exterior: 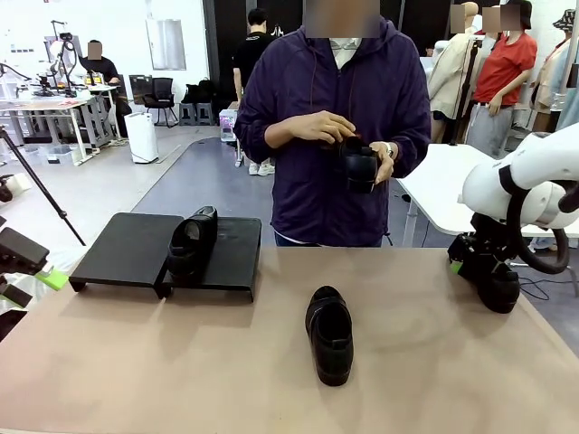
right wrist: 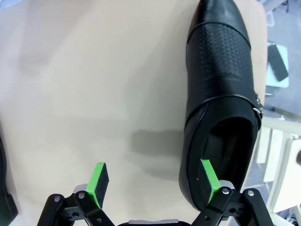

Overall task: Organize the shoes by placing them on the stand.
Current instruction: Pick up one Shoe and place it in the middle of the table.

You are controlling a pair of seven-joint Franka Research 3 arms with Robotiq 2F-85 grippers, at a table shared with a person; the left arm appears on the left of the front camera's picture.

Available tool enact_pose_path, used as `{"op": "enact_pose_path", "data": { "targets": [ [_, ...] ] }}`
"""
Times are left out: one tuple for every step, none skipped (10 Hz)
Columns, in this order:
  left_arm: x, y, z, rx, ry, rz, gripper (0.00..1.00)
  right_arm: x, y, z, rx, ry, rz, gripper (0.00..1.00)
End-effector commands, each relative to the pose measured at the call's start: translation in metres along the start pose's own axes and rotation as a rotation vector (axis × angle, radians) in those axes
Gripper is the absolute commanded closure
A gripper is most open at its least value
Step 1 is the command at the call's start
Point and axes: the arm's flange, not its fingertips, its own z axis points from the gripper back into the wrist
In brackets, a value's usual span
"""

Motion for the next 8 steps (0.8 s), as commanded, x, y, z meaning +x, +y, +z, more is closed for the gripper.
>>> {"op": "enact_pose_path", "data": {
  "targets": [
    [-0.002,0.000,-0.001,-0.019,-0.005,0.005,0.00,0.003,-0.010,-0.005,0.024,-0.032,0.008,0.00],
    [-0.002,0.000,-0.001,-0.019,-0.005,0.005,0.00,0.004,-0.013,-0.008,0.016,-0.043,0.006,0.00],
    [-0.002,0.000,-0.001,-0.019,-0.005,0.005,0.00,0.005,-0.017,-0.011,0.006,-0.061,-0.003,0.00],
    [-0.002,0.000,-0.001,-0.019,-0.005,0.005,0.00,0.006,-0.020,-0.014,0.009,-0.076,-0.006,0.00],
    [-0.002,0.000,-0.001,-0.019,-0.005,0.005,0.00,0.008,-0.023,-0.017,0.023,-0.070,-0.009,0.00],
    [-0.002,0.000,-0.001,-0.019,-0.005,0.005,0.00,0.009,-0.024,-0.021,0.038,-0.064,-0.017,0.00],
    [-0.002,0.000,-0.001,-0.019,-0.005,0.005,0.00,0.010,-0.025,-0.023,0.030,-0.066,-0.024,0.00],
    [-0.002,0.000,-0.001,-0.019,-0.005,0.005,0.00,0.011,-0.024,-0.024,0.024,-0.064,-0.026,0.00]
  ]
}}
